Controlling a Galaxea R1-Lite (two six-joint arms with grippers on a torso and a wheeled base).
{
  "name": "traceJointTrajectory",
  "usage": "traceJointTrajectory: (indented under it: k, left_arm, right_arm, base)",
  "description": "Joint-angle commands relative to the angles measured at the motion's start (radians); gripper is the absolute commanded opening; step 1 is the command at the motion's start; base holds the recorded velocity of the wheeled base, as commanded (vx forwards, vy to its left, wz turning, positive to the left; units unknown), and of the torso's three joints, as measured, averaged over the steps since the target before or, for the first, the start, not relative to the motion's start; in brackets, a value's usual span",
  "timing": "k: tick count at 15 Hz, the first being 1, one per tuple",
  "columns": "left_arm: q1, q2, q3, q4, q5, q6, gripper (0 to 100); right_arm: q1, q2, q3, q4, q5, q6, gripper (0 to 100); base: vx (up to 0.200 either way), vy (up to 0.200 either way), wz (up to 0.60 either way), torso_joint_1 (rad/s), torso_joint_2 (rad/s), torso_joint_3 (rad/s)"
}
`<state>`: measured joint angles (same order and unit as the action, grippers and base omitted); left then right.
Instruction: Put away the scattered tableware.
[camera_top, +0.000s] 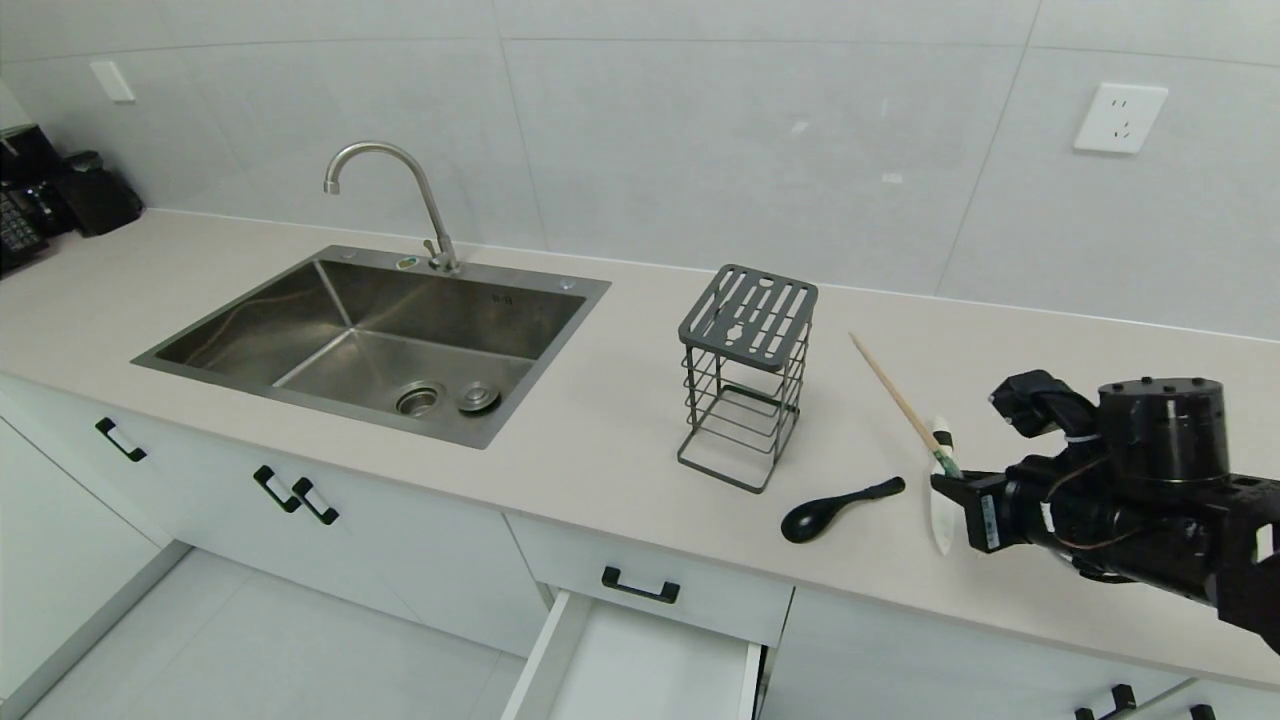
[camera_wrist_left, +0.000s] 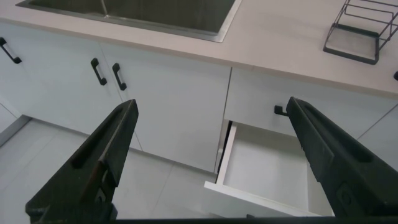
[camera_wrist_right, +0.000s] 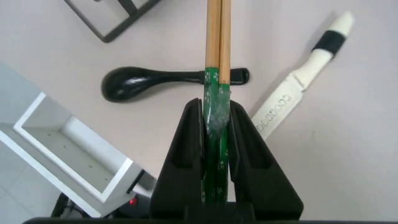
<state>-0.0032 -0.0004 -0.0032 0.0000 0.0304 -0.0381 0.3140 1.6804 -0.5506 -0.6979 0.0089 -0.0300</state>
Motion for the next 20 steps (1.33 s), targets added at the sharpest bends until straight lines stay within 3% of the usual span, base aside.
traceJointTrajectory:
  k: [1, 9, 12, 14, 16, 20]
  left_arm:
    - [0.0, 0.0, 0.0, 0.0, 0.0, 0.0, 100]
    - [0.0, 0.0, 0.0, 0.0, 0.0, 0.0, 100]
    - [0.0, 0.0, 0.0, 0.0, 0.0, 0.0, 100]
    - [0.0, 0.0, 0.0, 0.0, 0.0, 0.0, 100]
    - [0.0, 0.0, 0.0, 0.0, 0.0, 0.0, 100]
    - [0.0, 0.0, 0.002, 0.0, 0.0, 0.0, 100]
  right_arm:
    - [0.0, -0.154, 0.103, -0.035, 0.003, -0.002, 0]
    - [-0.03, -0.32, 0.143, -0.04, 0.039, -0.01, 0]
    - [-0.021, -0.312, 0.092, -0.031, 0.086, -0.111, 0]
    - [0.04, -0.304, 0.087, -0.04, 0.128, -0.186, 0]
    - [0.135, -0.301, 0.021, -0.034, 0.088, -0.242, 0]
    - [0.229, -0.208, -0.049, -0.042, 0.062, -0.243, 0]
  base:
    - [0.0, 0.0, 0.0, 0.0, 0.0, 0.0]
    - [0.0, 0.0, 0.0, 0.0, 0.0, 0.0]
    - [0.0, 0.0, 0.0, 0.0, 0.0, 0.0]
    - [0.0, 0.0, 0.0, 0.0, 0.0, 0.0]
    - [0.0, 0.0, 0.0, 0.0, 0.0, 0.0]
    - [0.0, 0.0, 0.0, 0.0, 0.0, 0.0]
